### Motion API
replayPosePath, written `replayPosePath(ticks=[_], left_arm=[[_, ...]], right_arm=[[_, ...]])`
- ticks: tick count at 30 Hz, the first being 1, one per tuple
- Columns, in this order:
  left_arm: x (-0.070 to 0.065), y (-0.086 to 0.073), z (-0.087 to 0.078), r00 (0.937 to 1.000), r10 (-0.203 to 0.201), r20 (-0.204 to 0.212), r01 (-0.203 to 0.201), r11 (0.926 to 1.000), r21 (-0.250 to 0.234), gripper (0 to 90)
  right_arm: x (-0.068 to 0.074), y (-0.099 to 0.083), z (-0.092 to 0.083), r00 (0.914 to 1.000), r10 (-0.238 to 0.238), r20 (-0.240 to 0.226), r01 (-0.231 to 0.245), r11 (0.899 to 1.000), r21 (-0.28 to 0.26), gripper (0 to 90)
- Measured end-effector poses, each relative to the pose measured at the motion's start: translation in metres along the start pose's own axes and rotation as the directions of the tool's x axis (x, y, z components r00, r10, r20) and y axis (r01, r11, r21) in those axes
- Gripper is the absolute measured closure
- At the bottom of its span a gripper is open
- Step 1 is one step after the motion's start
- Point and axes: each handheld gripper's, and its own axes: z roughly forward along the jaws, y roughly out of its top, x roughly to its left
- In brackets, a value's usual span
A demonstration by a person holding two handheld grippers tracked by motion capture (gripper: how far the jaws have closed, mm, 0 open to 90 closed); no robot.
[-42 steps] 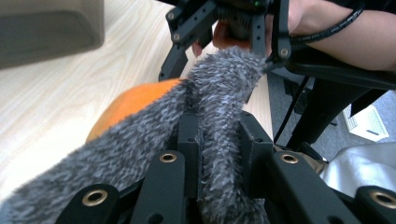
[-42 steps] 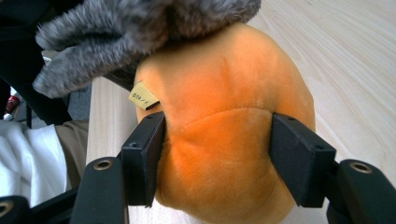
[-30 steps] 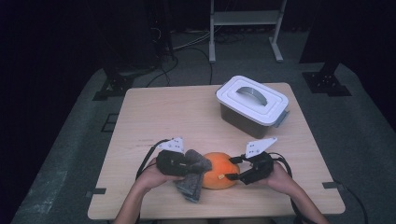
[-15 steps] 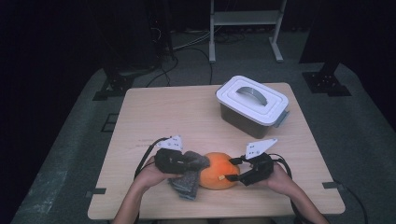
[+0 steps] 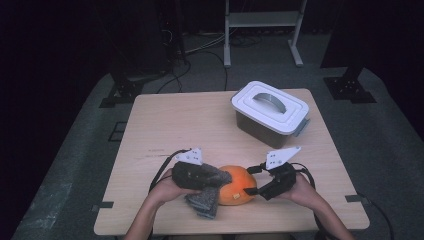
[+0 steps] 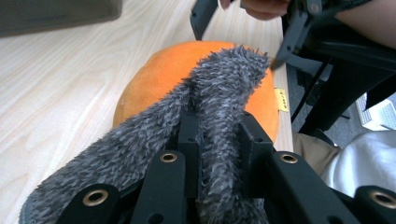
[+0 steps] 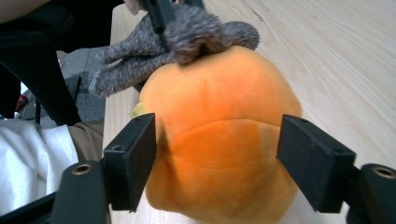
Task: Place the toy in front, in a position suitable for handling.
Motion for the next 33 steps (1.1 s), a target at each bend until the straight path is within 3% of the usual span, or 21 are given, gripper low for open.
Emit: replayPosePath(ticks=[3,8,12,16,18,20,23,26,30,33], left_arm=[[-0.001,-0.002,0.001,0.9998,0.005,0.019,-0.005,0.9999,0.010,74.3],[-0.004,-0.004,0.004,0.9991,0.008,0.042,-0.009,0.9996,0.026,74.4],[-0.002,-0.006,0.004,0.9983,-0.012,0.056,0.012,0.9999,0.011,74.4],[0.000,-0.004,-0.002,0.9984,-0.022,0.052,0.024,0.9995,-0.020,74.6],[0.001,-0.001,-0.006,0.9991,-0.023,0.037,0.024,0.9993,-0.030,74.5],[0.003,0.002,-0.012,0.9995,-0.025,0.020,0.026,0.9984,-0.050,74.5],[0.004,0.009,-0.016,0.9998,-0.018,0.006,0.019,0.9969,-0.077,74.5],[0.004,0.014,-0.012,1.0000,-0.007,0.002,0.007,0.9978,-0.066,74.5],[0.003,0.008,-0.001,0.9997,-0.014,0.021,0.015,0.9992,-0.038,74.4],[-0.002,0.000,0.007,0.9990,-0.011,0.044,0.012,0.9998,-0.016,74.4]], right_arm=[[-0.002,-0.001,0.000,1.0000,0.007,0.004,-0.007,1.000,0.009,23.7],[-0.004,-0.005,0.014,0.9983,0.045,-0.037,-0.043,0.997,0.059,18.8],[-0.003,-0.008,0.022,0.9965,0.070,-0.046,-0.067,0.996,0.066,26.1],[0.002,-0.003,0.019,1.0000,0.001,-0.001,-0.001,0.997,0.072,50.8],[0.004,0.001,0.017,0.9985,-0.044,0.032,0.043,0.998,0.051,55.2],[0.005,0.004,0.018,0.9916,-0.106,0.074,0.103,0.994,0.038,56.3],[0.007,0.010,0.021,0.9775,-0.182,0.106,0.181,0.983,0.024,55.8],[0.009,0.010,0.025,0.9694,-0.222,0.104,0.220,0.975,0.033,53.8],[0.005,0.001,0.022,0.9771,-0.198,0.076,0.196,0.980,0.041,48.4],[0.001,-0.004,0.019,0.9876,-0.153,0.037,0.150,0.987,0.063,36.1]])
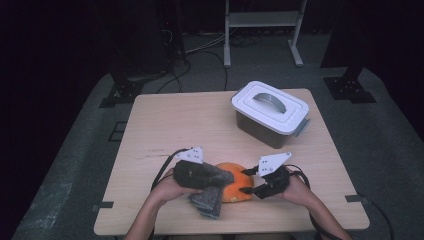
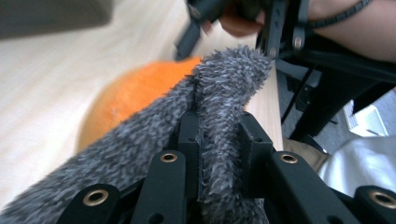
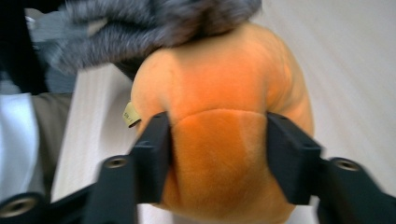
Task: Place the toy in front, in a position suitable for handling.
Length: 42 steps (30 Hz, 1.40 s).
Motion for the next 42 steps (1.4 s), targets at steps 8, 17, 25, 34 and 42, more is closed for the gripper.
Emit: replayPosePath(ticks=[8,17,25,34,42], left_arm=[[-0.007,-0.006,0.003,0.9992,0.007,0.039,-0.007,1.0000,0.006,74.4],[-0.003,0.000,-0.005,0.9992,0.008,0.040,-0.005,0.9986,-0.052,74.3],[0.004,-0.020,-0.012,0.9999,0.001,-0.010,-0.001,0.9999,-0.017,74.4],[0.013,-0.034,-0.028,0.9957,-0.046,-0.081,0.047,0.9988,0.012,74.3],[0.010,-0.007,-0.026,0.9982,-0.011,-0.059,0.008,0.9987,-0.051,74.2]], right_arm=[[-0.002,-0.001,-0.009,0.9966,0.081,-0.012,-0.081,0.995,-0.058,29.4],[0.002,-0.007,0.008,0.9936,0.105,-0.040,-0.106,0.994,-0.009,37.6],[-0.001,-0.010,0.006,0.9932,0.106,-0.049,-0.107,0.994,-0.019,37.7],[-0.003,-0.007,0.006,0.9960,0.082,-0.036,-0.083,0.997,-0.012,37.5],[0.004,0.004,0.013,0.9999,-0.014,0.001,0.014,1.000,0.023,36.7]])
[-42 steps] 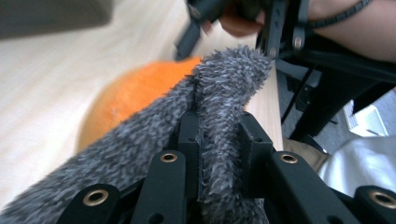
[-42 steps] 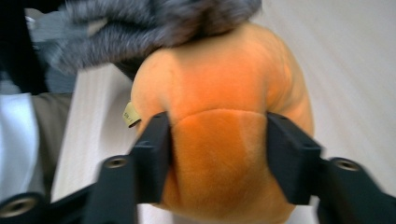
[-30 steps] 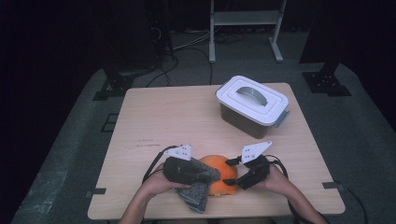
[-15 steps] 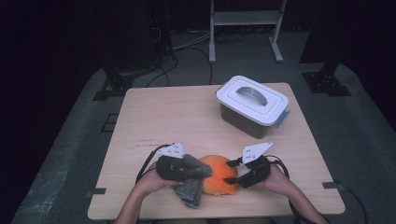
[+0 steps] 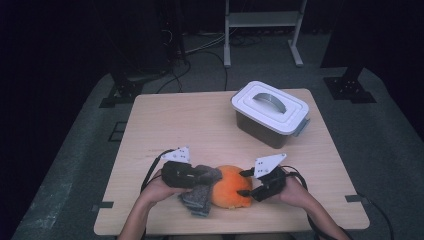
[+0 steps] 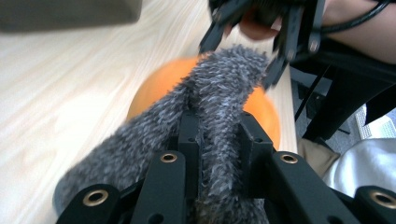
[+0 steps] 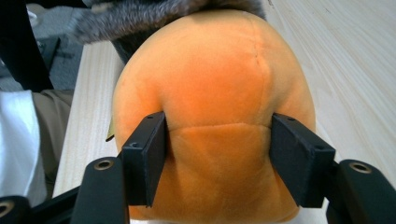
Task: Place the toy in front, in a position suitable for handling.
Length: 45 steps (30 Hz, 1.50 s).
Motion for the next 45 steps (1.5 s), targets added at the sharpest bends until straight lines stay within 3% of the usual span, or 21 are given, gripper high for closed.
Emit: replayPosePath(ticks=[4,7,10,16,22,33,38,43,45], left_arm=[[-0.001,0.005,0.009,0.9998,0.011,0.019,-0.011,0.9999,0.010,73.6],[0.001,-0.002,0.012,0.9996,-0.008,0.027,0.007,0.9999,0.013,74.0],[0.001,-0.009,0.011,0.9990,-0.023,0.039,0.023,0.9997,0.005,74.2],[0.002,-0.013,0.008,0.9980,-0.027,0.056,0.027,0.9996,0.011,74.3],[0.004,-0.020,0.004,0.9984,-0.032,0.046,0.031,0.9992,0.025,74.2],[0.015,-0.036,-0.005,0.9958,-0.088,0.024,0.088,0.9961,0.008,74.2],[0.014,-0.027,-0.008,0.9969,-0.078,-0.009,0.078,0.9969,-0.001,74.2],[0.007,-0.007,0.000,0.9997,-0.024,-0.008,0.024,0.9996,0.014,74.2],[0.003,0.001,0.002,1.0000,-0.003,0.009,0.003,1.0000,-0.002,74.2]], right_arm=[[-0.002,-0.001,0.000,0.9996,0.026,-0.013,-0.026,1.000,-0.004,33.5],[-0.006,-0.005,-0.005,0.9969,0.072,-0.030,-0.073,0.997,-0.025,29.0],[-0.007,-0.007,-0.008,0.9962,0.081,-0.032,-0.081,0.997,-0.014,27.1],[-0.005,-0.008,0.000,0.9918,0.116,-0.054,-0.117,0.993,-0.013,30.5],[-0.005,-0.011,0.000,0.9917,0.116,-0.055,-0.117,0.993,-0.010,32.8],[-0.003,-0.010,0.000,0.9932,0.110,-0.039,-0.110,0.994,-0.003,32.8],[-0.002,-0.007,0.001,0.9962,0.083,-0.026,-0.083,0.997,0.006,32.8],[-0.002,-0.007,0.002,0.9966,0.077,-0.026,-0.077,0.997,0.013,32.5],[-0.001,-0.008,0.002,0.9966,0.077,-0.028,-0.077,0.997,0.012,32.3]])
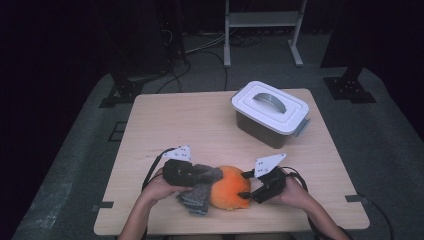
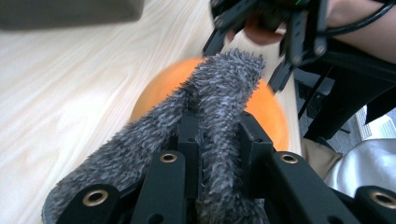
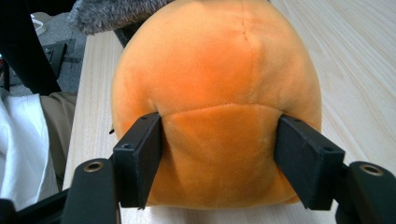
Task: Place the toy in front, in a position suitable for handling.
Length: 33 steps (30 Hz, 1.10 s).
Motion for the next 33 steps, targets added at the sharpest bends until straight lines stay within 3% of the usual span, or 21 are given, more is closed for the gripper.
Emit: replayPosePath(ticks=[6,12,18,23,29,33], left_arm=[[-0.012,0.017,0.010,0.9970,0.076,-0.007,-0.076,0.9961,0.046,74.1],[-0.008,0.005,0.009,0.9987,0.048,-0.013,-0.047,0.9967,0.066,74.2],[-0.001,-0.015,0.001,0.9998,-0.017,-0.004,0.017,0.9997,0.020,74.8],[0.005,-0.027,-0.009,0.9986,-0.051,-0.014,0.051,0.9987,0.004,74.9],[0.008,-0.033,-0.011,0.9975,-0.070,-0.016,0.070,0.9976,0.005,74.9],[0.007,-0.031,-0.009,0.9979,-0.061,-0.023,0.062,0.9978,0.023,75.0]], right_arm=[[0.003,0.001,0.002,0.9997,-0.024,0.002,0.024,1.000,0.014,32.1],[0.002,0.001,0.000,0.9998,-0.020,-0.006,0.020,1.000,-0.002,30.1],[0.000,0.002,-0.006,0.9999,-0.014,-0.009,0.014,1.000,0.005,28.1],[-0.004,-0.004,-0.008,0.9997,0.021,-0.014,-0.021,1.000,0.006,28.0],[-0.002,0.001,0.000,0.9985,0.043,-0.033,-0.044,0.998,-0.034,28.5],[0.001,0.008,0.008,0.9987,0.038,-0.035,-0.039,0.999,-0.033,36.3]])
